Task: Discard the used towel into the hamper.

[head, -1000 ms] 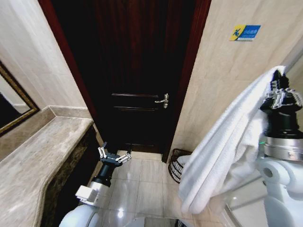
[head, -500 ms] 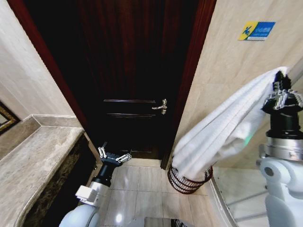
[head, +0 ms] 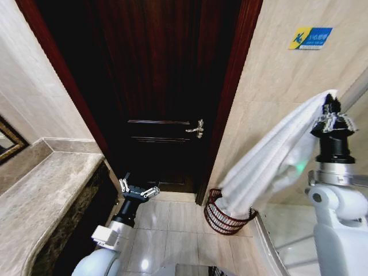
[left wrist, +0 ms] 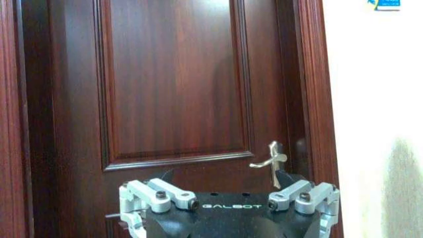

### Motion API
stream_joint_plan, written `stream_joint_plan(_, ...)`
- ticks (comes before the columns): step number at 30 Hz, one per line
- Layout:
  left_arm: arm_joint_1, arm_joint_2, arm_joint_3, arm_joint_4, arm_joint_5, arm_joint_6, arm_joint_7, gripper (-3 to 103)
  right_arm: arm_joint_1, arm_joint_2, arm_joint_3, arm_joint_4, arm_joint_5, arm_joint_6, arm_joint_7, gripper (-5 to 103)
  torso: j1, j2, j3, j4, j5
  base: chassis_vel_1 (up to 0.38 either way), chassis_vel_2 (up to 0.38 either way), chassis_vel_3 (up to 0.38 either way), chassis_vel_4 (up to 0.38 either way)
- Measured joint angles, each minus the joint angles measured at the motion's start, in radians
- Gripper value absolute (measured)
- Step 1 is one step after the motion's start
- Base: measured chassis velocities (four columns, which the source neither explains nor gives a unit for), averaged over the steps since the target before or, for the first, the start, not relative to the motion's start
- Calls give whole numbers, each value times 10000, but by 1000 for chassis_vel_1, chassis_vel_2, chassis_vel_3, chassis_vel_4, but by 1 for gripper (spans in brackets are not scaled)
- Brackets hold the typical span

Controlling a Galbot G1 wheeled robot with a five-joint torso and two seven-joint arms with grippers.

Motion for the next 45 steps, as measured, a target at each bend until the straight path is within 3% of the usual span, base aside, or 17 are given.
stream_joint_plan(21, 0, -1, 0, 0, 0, 0, 0, 100, 901, -53, -729, -1512, -124, 371, -286, 1, 0, -1, 0, 0, -1, 0, 0, 0, 0)
stream_joint_plan(45, 0, 0, 0, 0, 0, 0, 0, 100, -224, 262, -451, -1498, -85, 920, -617, 1, -1, 0, 0, -1, -2, 0, 0, 0, 0)
